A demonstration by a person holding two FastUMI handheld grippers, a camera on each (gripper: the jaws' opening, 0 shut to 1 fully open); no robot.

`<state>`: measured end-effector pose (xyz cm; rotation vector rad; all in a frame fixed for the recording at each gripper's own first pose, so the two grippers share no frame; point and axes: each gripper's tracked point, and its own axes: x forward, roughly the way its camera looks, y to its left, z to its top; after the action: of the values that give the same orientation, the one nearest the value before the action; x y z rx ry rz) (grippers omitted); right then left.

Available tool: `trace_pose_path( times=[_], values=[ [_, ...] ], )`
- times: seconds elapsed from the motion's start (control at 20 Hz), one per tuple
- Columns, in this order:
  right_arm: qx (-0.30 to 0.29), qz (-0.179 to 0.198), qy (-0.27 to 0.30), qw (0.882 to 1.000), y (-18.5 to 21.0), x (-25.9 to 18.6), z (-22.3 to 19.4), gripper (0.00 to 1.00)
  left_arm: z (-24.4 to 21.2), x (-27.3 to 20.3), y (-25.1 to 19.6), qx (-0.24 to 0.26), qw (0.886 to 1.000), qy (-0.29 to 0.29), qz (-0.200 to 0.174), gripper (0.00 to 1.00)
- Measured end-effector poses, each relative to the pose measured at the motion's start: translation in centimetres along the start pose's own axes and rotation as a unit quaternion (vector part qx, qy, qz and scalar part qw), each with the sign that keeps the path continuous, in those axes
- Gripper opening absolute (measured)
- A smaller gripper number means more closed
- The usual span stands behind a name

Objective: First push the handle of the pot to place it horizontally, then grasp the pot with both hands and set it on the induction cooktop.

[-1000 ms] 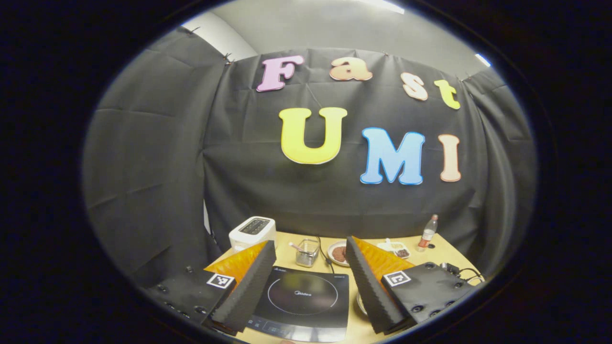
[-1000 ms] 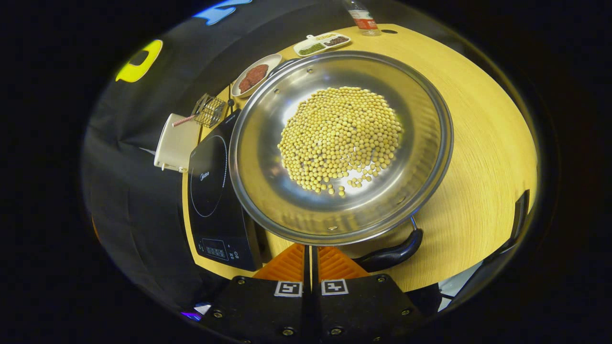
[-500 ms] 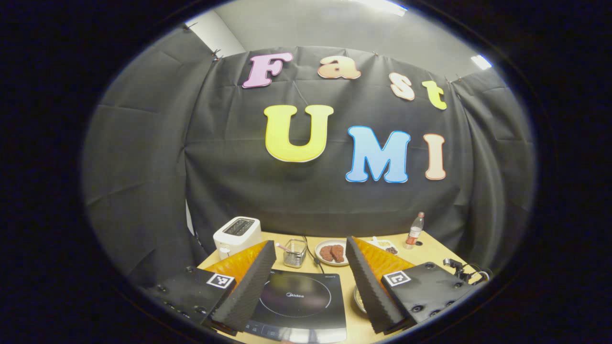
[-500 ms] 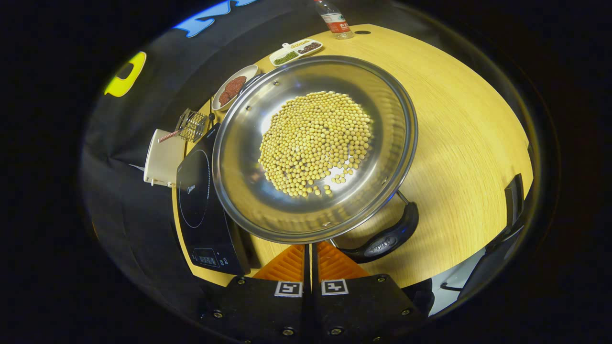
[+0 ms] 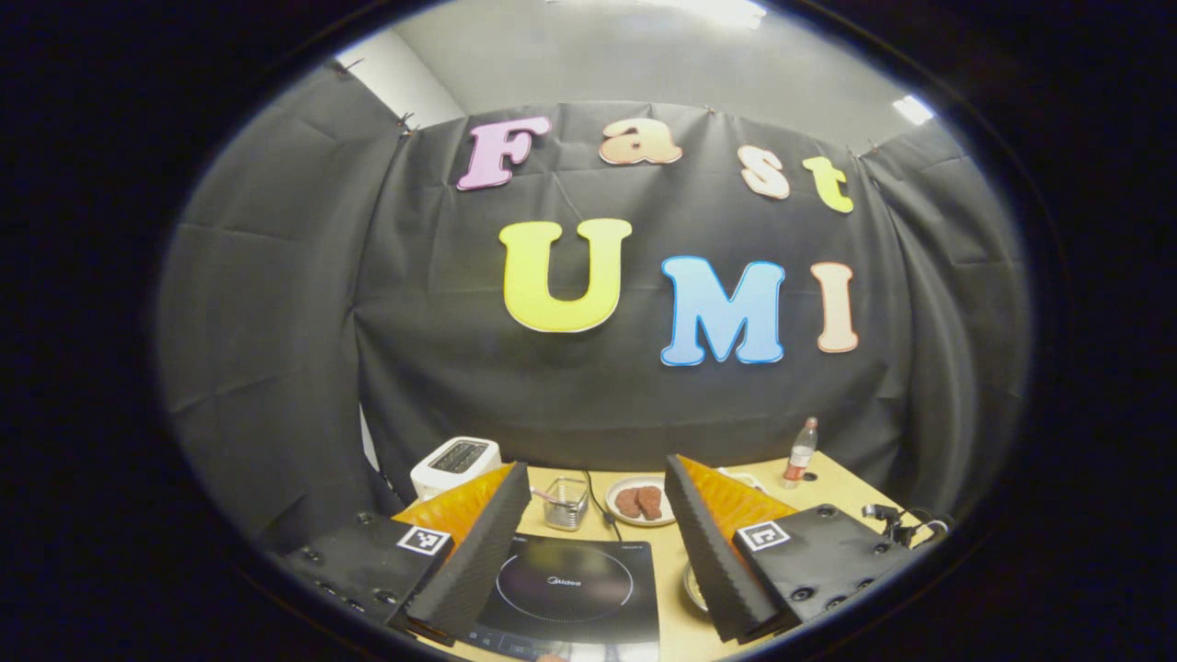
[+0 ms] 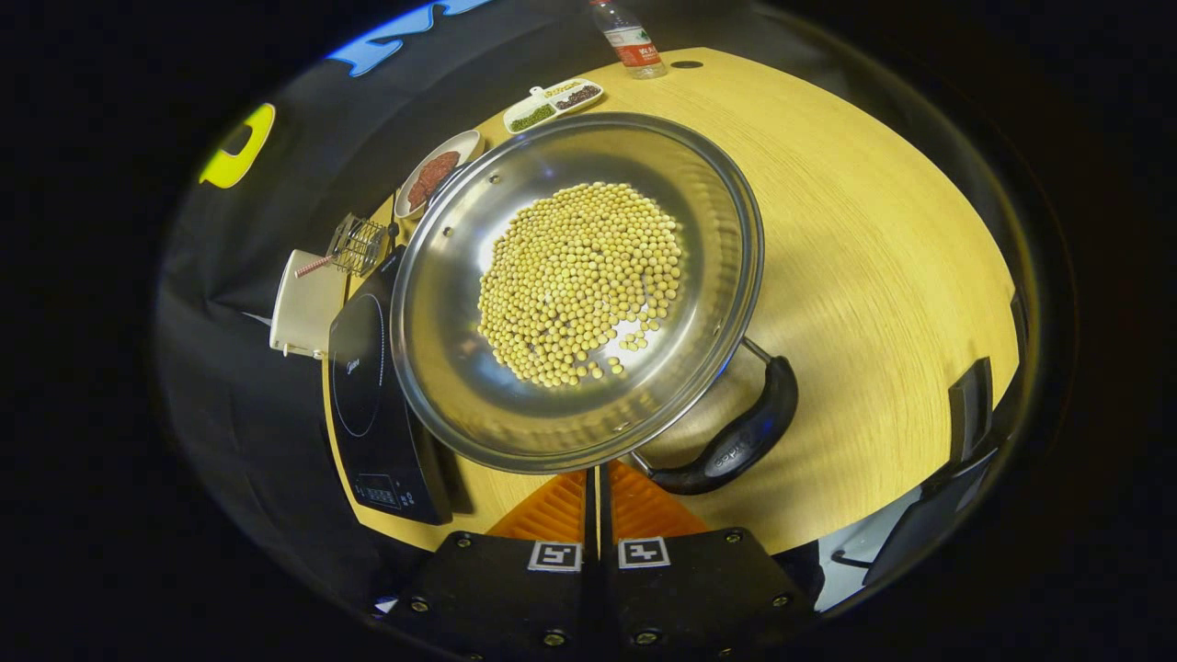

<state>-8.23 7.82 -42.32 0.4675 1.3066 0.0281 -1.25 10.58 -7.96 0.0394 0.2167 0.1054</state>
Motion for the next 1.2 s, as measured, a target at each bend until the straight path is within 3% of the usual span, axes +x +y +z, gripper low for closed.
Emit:
trace_pose_path(
  times=[0.25, 0.3, 0.35, 0.5, 0.75, 1.0, 1.2],
  values=[
    [-0.004, -0.01, 0.01, 1.0, -2.7, -0.3, 1.3, 0.0, 1.8, -0.1, -2.6, 0.015, 1.0, -0.016, 0.008, 1.0],
    [-0.007, -0.016, 0.008, 1.0, -3.4, -0.4, 1.6, 0.0, 1.8, -0.1, -3.0, 0.017, 1.0, -0.016, 0.009, 0.94],
    [-0.015, -0.023, 0.004, 1.0, -4.1, -0.6, 2.2, 0.0, 1.8, -0.2, -3.5, 0.018, 1.0, -0.016, 0.011, 0.94],
    [-0.038, -0.04, -0.004, 0.998, -5.8, -1.2, 3.3, 0.0, 1.8, -0.2, -4.5, 0.029, 0.999, -0.015, 0.015, 1.0],
    [-0.057, -0.055, -0.005, 0.997, -7.6, -1.3, 4.2, 0.0, 1.2, -0.4, -6.6, 0.034, 0.999, -0.009, 0.012, 1.0],
    [-0.071, -0.062, -0.009, 0.996, -8.7, -1.6, 5.0, 0.01, 1.5, -0.2, -7.7, 0.036, 0.999, -0.011, 0.01, 0.94],
    [-0.069, -0.069, -0.017, 0.995, -10.1, -1.8, 6.1, 0.0, 1.4, -0.1, -8.5, 0.036, 0.999, -0.01, 0.008, 0.95]
  ],
)
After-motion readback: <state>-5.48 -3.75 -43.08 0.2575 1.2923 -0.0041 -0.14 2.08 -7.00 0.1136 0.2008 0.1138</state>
